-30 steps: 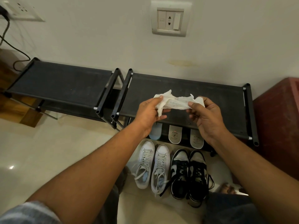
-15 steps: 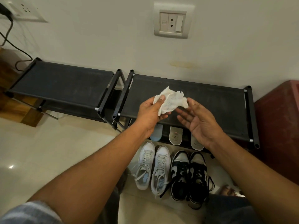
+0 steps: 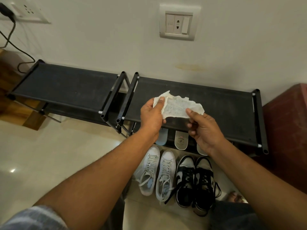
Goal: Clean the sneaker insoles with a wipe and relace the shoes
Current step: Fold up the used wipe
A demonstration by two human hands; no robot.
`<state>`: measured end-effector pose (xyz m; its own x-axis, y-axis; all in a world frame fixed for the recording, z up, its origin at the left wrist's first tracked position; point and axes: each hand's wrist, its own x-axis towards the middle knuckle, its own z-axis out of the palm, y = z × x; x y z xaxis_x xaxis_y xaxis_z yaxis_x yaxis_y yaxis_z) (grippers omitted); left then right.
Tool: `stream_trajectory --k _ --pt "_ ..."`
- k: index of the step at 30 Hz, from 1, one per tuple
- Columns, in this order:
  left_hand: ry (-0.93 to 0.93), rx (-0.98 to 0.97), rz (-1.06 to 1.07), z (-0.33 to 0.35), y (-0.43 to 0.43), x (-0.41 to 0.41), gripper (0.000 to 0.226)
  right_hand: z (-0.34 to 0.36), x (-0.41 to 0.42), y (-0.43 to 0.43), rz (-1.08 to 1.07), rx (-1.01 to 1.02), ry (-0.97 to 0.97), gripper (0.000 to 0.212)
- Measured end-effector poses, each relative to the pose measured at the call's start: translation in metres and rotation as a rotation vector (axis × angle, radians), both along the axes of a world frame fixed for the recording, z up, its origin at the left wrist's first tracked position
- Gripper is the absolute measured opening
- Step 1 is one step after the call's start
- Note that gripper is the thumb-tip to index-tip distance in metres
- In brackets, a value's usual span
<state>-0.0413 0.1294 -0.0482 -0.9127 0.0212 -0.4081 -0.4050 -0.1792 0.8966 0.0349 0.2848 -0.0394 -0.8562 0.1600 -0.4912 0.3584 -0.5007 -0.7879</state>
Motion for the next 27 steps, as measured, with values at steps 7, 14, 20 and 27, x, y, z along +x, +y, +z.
stream_trajectory --k 7,14,20,27 --pt "0.021 -0.036 0.023 0.004 0.002 0.006 0.019 0.002 0.001 -0.012 -0.107 -0.181 0.091 0.019" --pt "0.078 -0.11 -0.101 0.0 0.012 0.022 0.017 0.0 -0.002 -0.012 -0.138 -0.11 0.166 0.047" --pt "0.07 -0.022 -0.22 0.006 0.008 0.016 0.025 -0.007 -0.005 -0.002 -0.169 0.108 0.11 0.027" --pt "0.047 -0.071 -0.267 0.009 0.005 0.013 0.017 -0.003 -0.004 0.002 -0.093 0.217 0.103 0.023"
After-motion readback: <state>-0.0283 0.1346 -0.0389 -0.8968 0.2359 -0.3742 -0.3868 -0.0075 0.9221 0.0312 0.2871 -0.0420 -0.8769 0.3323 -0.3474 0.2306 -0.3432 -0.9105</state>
